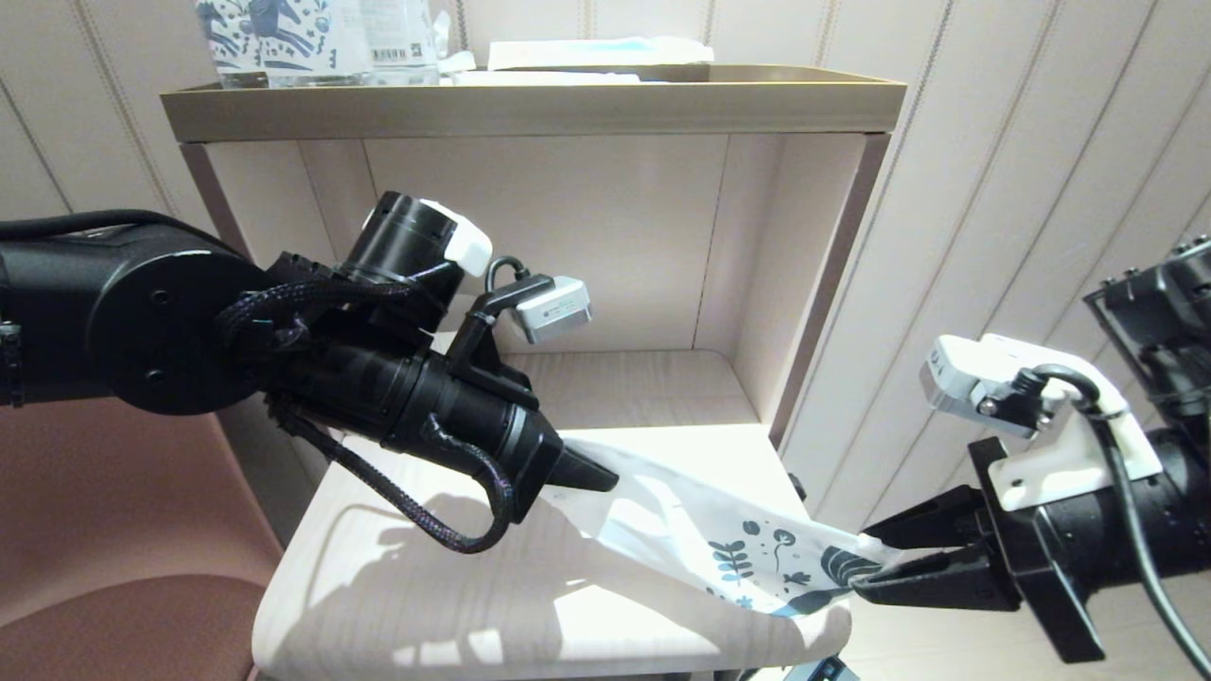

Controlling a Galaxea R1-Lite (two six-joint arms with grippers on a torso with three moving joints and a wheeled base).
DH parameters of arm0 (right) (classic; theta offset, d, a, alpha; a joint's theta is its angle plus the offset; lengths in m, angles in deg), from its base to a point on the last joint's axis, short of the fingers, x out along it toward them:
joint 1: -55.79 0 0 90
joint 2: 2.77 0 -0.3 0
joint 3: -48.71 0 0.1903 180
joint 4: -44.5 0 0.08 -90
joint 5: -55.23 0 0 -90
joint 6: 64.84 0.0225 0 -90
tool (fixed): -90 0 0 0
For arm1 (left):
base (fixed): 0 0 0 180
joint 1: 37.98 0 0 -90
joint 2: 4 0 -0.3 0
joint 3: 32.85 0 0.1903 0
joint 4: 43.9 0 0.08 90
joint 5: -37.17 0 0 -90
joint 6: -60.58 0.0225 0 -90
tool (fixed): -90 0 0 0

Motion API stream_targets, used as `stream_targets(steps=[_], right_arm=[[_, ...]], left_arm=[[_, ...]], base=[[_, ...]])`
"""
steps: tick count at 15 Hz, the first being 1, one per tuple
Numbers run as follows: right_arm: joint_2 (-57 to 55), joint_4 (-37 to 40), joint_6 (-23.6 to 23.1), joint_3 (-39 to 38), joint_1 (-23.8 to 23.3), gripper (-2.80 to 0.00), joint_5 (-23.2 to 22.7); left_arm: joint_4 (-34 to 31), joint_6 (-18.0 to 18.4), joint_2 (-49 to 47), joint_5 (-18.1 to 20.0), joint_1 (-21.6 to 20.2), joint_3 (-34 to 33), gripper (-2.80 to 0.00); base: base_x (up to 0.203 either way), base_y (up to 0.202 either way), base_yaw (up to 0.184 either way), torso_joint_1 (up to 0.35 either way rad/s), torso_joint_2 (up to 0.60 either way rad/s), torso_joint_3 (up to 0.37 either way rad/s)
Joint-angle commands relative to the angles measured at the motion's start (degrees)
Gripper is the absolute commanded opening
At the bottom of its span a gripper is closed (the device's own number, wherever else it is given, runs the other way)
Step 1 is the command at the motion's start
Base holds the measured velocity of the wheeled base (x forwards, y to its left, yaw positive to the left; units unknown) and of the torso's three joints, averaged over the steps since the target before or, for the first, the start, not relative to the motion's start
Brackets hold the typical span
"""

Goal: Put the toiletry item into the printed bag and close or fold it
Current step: Close the strorage bag and place it on the desk

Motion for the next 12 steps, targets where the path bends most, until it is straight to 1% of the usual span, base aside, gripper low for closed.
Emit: stream_targets(steps=[1, 3, 6, 8, 10, 12], right_arm=[[-0.5, 0.2, -0.2, 0.2, 0.2, 0.0, -0.2], [-0.6, 0.1, -0.2, 0.6, 0.2, 0.0, -0.2], [-0.1, 0.4, 0.1, 4.3, -0.1, 0.0, -0.3], [2.1, 0.8, 0.9, 5.3, -0.7, 0.0, -0.3], [5.8, 1.0, 1.7, 4.3, -1.0, 0.0, -0.3], [9.6, 1.1, 3.1, 2.7, -1.2, 0.0, -0.5]], left_arm=[[-0.1, 0.1, -0.1, 0.2, 0.0, 0.0, -2.8], [0.0, 0.1, -0.3, 0.2, 0.0, 0.0, -2.8], [0.1, 0.1, -0.5, -0.3, -0.4, 0.3, -2.8], [0.1, 0.1, -1.0, -0.3, -3.0, 1.1, -2.8], [1.0, 0.0, -2.3, -0.2, -6.4, 2.1, -2.8], [7.1, -0.5, -4.8, -0.2, -8.2, 2.0, -2.8]], base=[[0.0, 0.0, 0.0, 0.0, 0.0, 0.0], [0.0, 0.0, 0.0, 0.0, 0.0, 0.0], [0.0, 0.0, 0.0, 0.0, 0.0, 0.0], [0.0, 0.0, 0.0, 0.0, 0.0, 0.0], [0.0, 0.0, 0.0, 0.0, 0.0, 0.0], [0.0, 0.0, 0.0, 0.0, 0.0, 0.0]])
